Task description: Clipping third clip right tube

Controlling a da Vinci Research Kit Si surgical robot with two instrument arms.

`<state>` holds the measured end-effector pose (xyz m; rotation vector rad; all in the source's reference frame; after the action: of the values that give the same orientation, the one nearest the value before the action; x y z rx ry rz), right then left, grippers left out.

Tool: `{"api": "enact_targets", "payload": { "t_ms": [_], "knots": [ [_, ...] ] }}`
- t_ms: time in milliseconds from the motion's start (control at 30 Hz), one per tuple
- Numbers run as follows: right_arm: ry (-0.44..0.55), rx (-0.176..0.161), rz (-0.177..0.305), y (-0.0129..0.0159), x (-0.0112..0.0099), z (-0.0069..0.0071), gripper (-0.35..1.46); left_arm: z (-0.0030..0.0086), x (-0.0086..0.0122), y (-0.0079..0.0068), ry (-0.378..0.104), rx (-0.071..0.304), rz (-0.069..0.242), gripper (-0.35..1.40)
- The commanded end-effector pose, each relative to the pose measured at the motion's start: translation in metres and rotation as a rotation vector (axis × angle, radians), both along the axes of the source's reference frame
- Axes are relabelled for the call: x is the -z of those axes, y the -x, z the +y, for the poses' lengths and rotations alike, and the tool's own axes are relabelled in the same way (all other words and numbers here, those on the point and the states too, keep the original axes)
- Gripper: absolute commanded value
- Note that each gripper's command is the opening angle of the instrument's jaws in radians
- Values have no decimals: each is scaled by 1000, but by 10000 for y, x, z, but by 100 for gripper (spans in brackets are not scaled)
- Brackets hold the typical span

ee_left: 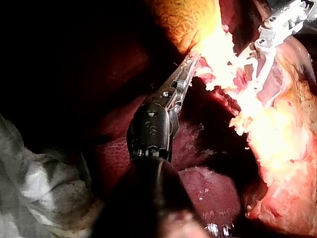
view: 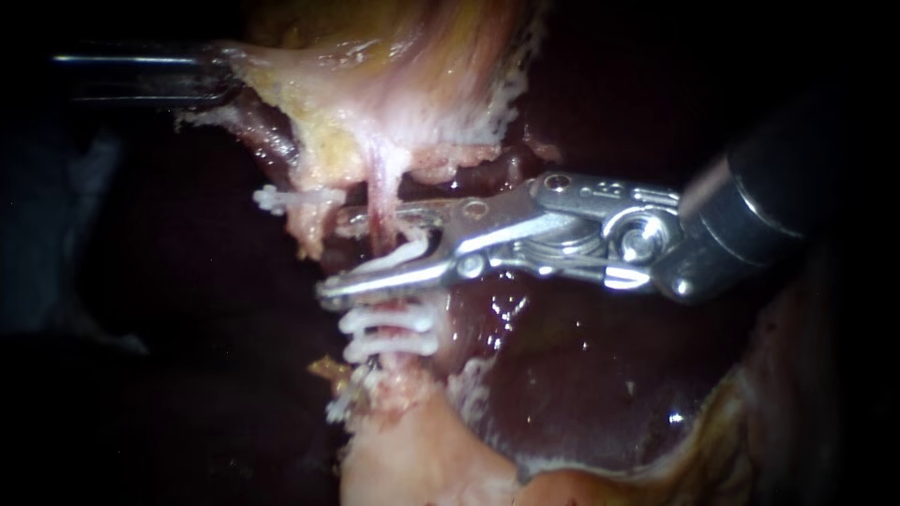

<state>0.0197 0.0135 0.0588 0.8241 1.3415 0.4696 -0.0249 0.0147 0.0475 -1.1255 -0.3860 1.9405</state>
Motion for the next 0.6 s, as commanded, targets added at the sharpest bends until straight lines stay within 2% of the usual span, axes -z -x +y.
{"api": "enact_targets", "payload": {
  "t_ms": [33,167,300,600],
  "knots": [
    [-7,4,15,0,5,-1,49,0,0,0,0,-1,-1,-35],
    [-19,16,68,-1,25,0,48,0,0,0,0,-1,-1,-35],
    [-25,15,91,-1,40,2,46,0,0,0,0,-1,-1,-35],
    [-71,12,81,1,37,6,32,0,0,0,0,0,-1,-35]
  ]
}}
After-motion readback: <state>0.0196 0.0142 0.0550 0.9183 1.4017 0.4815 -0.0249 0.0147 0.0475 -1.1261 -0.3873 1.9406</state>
